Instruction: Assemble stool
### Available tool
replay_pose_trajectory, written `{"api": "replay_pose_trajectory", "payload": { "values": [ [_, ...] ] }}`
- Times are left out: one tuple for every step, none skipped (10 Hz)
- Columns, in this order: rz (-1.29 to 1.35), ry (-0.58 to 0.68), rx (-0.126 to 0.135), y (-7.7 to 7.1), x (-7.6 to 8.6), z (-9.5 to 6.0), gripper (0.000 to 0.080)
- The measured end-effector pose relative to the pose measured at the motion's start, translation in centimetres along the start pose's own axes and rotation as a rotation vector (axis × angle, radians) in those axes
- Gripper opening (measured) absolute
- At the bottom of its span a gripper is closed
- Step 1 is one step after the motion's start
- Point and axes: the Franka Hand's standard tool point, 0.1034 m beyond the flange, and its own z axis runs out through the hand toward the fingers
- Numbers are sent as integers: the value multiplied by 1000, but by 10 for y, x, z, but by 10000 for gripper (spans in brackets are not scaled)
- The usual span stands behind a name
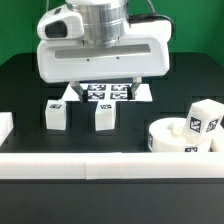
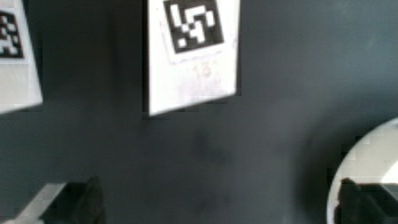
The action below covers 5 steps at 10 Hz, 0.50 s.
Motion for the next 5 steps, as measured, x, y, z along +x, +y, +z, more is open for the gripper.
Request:
{"api": "replay_pose_trajectory", "payload": {
  "values": [
    [-2, -61, 9, -2, -2, 1, 649],
    [-5, -138, 21, -4, -4, 2, 649],
    [-7, -213, 30, -6, -3, 5, 649],
    [-9, -247, 23, -3, 0, 10, 649],
    [-10, -335, 20, 0, -8, 16, 649]
  ]
}}
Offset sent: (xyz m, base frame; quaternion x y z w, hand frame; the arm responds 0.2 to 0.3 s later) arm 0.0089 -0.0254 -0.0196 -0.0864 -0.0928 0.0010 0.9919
